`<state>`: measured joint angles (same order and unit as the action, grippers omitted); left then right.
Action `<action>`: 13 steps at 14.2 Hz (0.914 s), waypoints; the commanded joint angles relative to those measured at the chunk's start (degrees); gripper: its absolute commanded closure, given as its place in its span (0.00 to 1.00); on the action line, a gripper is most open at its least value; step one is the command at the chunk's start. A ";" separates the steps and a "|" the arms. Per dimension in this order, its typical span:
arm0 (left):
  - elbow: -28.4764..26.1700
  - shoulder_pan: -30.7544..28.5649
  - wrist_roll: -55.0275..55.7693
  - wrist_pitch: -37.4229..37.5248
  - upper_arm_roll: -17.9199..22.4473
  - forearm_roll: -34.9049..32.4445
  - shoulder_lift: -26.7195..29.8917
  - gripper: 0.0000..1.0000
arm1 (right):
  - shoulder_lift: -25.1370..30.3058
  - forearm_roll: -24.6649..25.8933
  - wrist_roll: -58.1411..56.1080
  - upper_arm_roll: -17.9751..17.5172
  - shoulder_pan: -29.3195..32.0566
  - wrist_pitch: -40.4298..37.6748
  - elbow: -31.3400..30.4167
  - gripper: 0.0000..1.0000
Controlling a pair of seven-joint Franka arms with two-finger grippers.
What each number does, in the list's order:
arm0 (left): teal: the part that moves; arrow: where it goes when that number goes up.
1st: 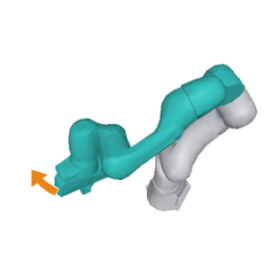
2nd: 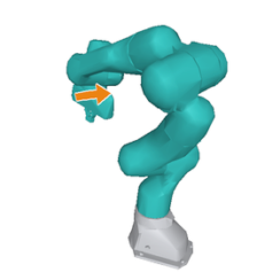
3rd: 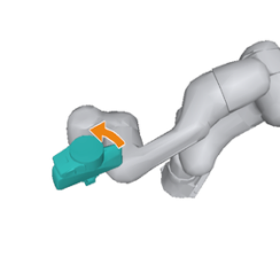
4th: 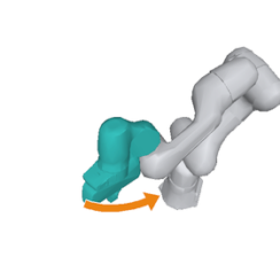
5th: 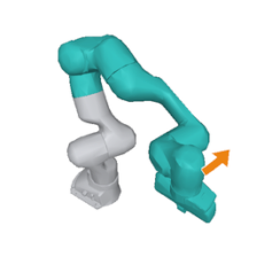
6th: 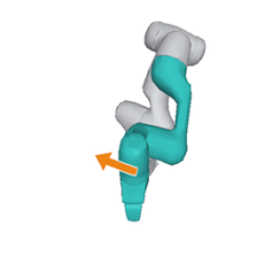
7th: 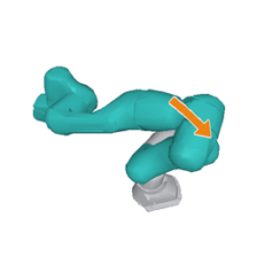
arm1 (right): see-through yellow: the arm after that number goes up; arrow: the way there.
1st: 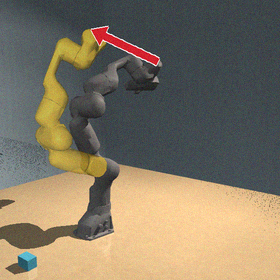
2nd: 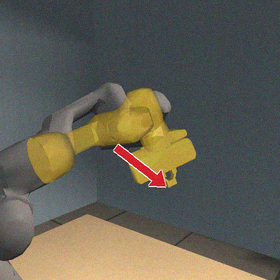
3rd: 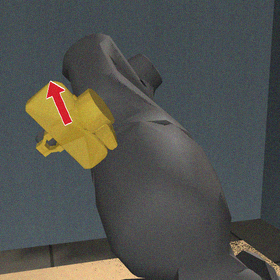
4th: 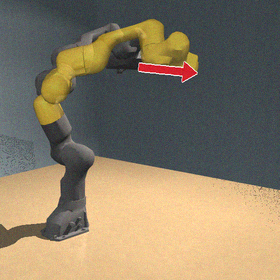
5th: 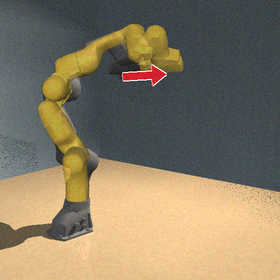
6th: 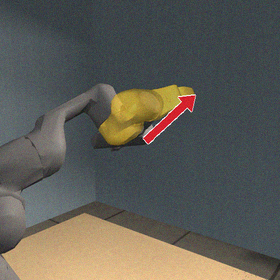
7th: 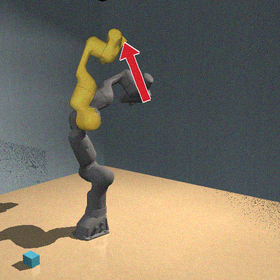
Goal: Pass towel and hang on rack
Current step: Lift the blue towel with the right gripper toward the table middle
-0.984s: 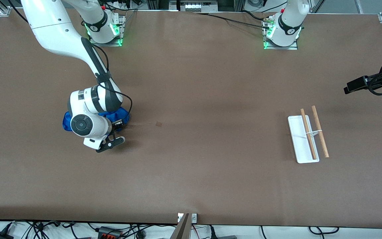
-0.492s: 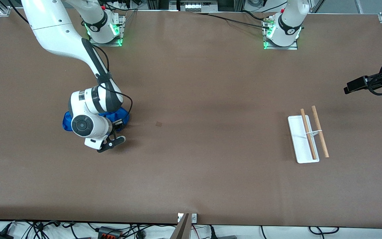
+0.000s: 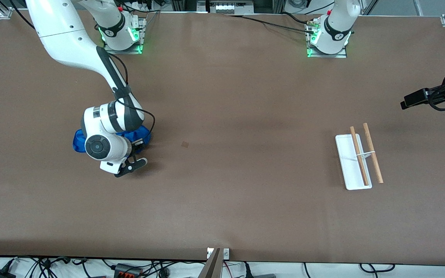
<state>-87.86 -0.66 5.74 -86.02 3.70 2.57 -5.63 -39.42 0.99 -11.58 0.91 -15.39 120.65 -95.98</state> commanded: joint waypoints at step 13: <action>1.64 0.31 -0.99 1.29 -0.18 -0.55 -0.52 0.00 | 12.34 -9.59 7.61 -5.65 -2.10 -12.81 13.44 1.00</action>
<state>-87.86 -0.60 5.73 -86.02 3.56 2.57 -5.63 -30.84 -5.58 -7.26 -2.45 -17.13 110.34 -83.77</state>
